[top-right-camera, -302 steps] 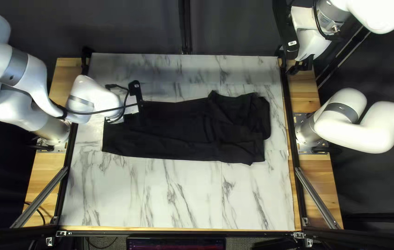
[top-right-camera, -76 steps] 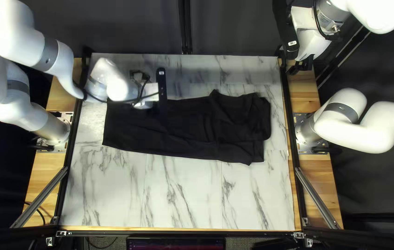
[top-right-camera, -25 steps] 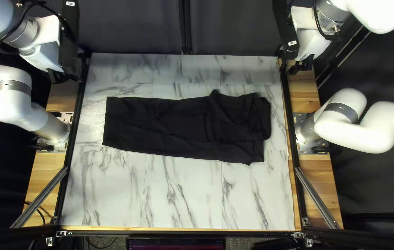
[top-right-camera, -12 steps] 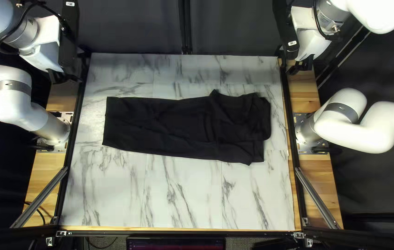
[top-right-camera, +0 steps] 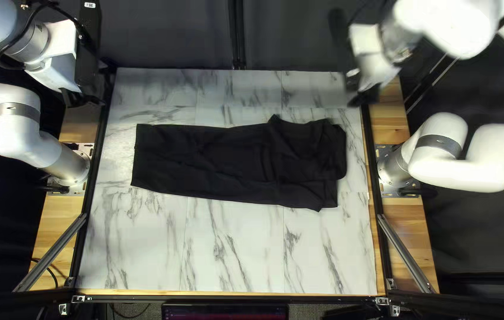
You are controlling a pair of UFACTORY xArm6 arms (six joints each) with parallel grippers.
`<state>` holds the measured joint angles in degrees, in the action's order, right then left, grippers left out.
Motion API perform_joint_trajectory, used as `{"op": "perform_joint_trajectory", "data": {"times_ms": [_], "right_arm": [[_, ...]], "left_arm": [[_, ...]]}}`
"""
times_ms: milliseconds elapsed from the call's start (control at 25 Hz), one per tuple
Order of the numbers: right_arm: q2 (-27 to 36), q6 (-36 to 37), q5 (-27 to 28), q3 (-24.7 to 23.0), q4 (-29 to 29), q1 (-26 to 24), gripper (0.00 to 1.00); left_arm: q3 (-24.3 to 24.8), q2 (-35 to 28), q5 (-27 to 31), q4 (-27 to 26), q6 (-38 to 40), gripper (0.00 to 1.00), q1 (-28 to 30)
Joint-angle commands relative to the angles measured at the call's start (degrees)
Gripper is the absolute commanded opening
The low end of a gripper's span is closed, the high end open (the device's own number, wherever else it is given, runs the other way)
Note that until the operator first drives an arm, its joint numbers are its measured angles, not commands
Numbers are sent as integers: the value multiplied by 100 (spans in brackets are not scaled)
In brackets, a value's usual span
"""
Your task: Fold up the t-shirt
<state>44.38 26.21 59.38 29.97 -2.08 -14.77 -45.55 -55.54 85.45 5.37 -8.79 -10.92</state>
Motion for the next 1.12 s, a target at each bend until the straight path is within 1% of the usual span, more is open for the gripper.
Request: {"op": "perform_joint_trajectory", "data": {"times_ms": [40,80,160,200,240,320,400,440,560,720,840,920,1000,1040,1080,1120], "right_arm": [[-1968,-1331,-2047,-145,1010,878,100],[-2508,-1572,-2372,-26,1261,934,100],[-3260,-1865,-2751,190,1619,965,100],[-3394,-1923,-2790,243,1695,971,100],[-3720,-2075,-2926,344,1895,964,100],[-4048,-2300,-2952,502,2166,954,100],[-4260,-2450,-2895,658,2333,960,100],[-4469,-2558,-2823,843,2440,977,100],[-4838,-2654,-2729,1150,2537,1011,100],[-5163,-2644,-2734,1296,2539,968,100],[-5221,-2546,-2706,1300,2464,908,99],[-5270,-2412,-2680,1342,2371,873,90],[-5327,-2241,-2708,1363,2280,806,72],[-5359,-2138,-2723,1366,2224,757,46],[-5375,-2089,-2738,1366,2197,733,37],[-5394,-2014,-2752,1373,2150,704,7]], "left_arm": [[0,0,0,0,0,100,0],[0,0,0,0,0,100,0],[0,0,0,0,0,100,0],[0,0,0,0,0,100,0],[0,0,0,0,0,100,0],[0,0,0,0,0,100,0],[0,0,0,0,0,100,0],[0,0,0,0,0,100,0],[0,0,0,0,0,100,0],[0,0,0,0,0,100,0],[0,0,0,0,0,100,0],[0,0,0,0,0,100,0],[0,0,0,0,0,100,0],[0,0,0,0,0,100,0],[0,0,0,0,0,100,0],[0,0,0,0,0,100,0]]}}
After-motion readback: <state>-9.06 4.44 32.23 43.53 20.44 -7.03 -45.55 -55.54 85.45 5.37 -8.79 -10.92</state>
